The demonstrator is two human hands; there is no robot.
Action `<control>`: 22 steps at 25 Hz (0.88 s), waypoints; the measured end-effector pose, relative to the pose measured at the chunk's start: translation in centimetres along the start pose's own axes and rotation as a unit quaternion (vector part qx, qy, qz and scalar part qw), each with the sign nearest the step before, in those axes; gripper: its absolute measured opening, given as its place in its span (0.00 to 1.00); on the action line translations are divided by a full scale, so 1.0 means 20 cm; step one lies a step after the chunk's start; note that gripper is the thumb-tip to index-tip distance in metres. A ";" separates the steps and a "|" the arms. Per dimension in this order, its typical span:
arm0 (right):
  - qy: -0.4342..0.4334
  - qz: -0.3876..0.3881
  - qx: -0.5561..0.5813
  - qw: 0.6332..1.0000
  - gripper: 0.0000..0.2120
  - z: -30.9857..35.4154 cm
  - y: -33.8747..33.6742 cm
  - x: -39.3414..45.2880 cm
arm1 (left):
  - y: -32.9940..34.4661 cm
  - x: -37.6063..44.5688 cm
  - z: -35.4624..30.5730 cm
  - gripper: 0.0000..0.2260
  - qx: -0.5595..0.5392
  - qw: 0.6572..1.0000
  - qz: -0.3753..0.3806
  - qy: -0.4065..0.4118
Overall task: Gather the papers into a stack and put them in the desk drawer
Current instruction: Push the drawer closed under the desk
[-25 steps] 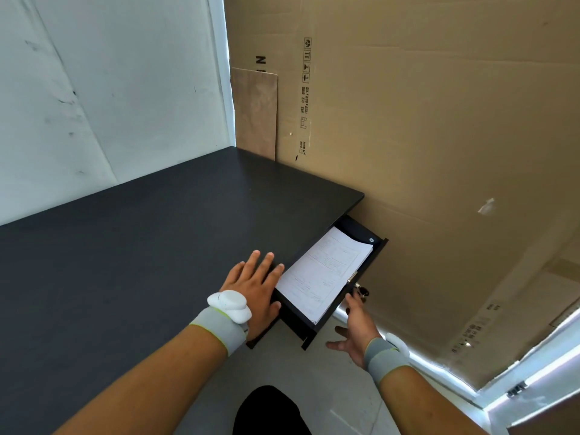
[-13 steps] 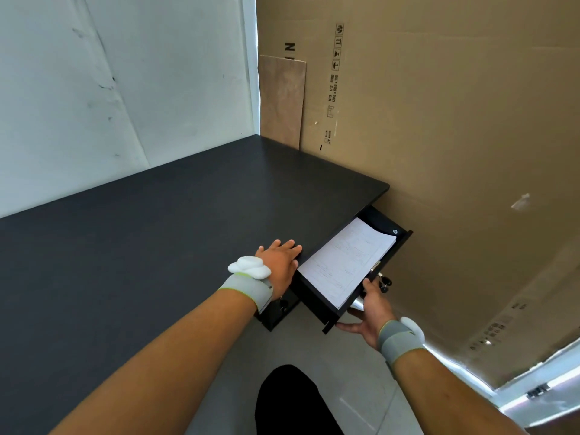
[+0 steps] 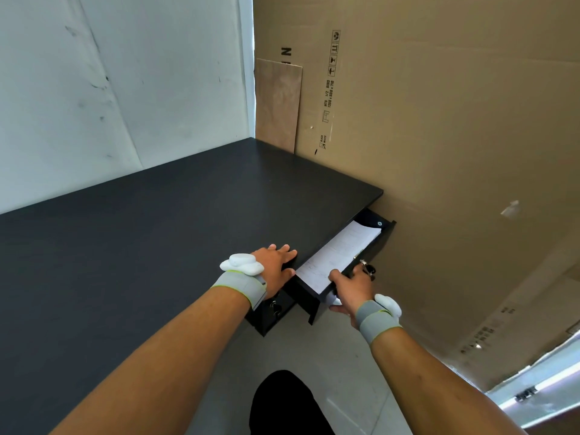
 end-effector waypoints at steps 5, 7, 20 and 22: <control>0.030 -0.012 0.070 0.997 0.17 0.03 0.06 0.01 | 0.00 -0.01 0.01 0.25 -0.008 1.000 0.000 -0.001; 0.045 -0.019 0.103 0.993 0.22 0.01 0.05 0.01 | 0.00 0.00 0.01 0.25 -0.008 1.000 0.004 -0.001; -0.035 0.048 -0.035 0.998 0.33 0.14 0.28 0.02 | 0.00 -0.02 0.01 0.24 -0.040 0.999 -0.001 0.000; -0.038 0.053 -0.066 0.996 0.31 0.15 0.30 0.06 | 0.00 -0.01 0.01 0.24 -0.045 0.999 -0.004 -0.002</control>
Point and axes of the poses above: each hand's wrist, its own x-axis towards the middle knuckle, its own y-axis out of the palm, z = x × y, the point moved 7 cm from there along x, towards the middle knuckle, and after that the axes turned 3 degrees about x, right-handed, at the moved point
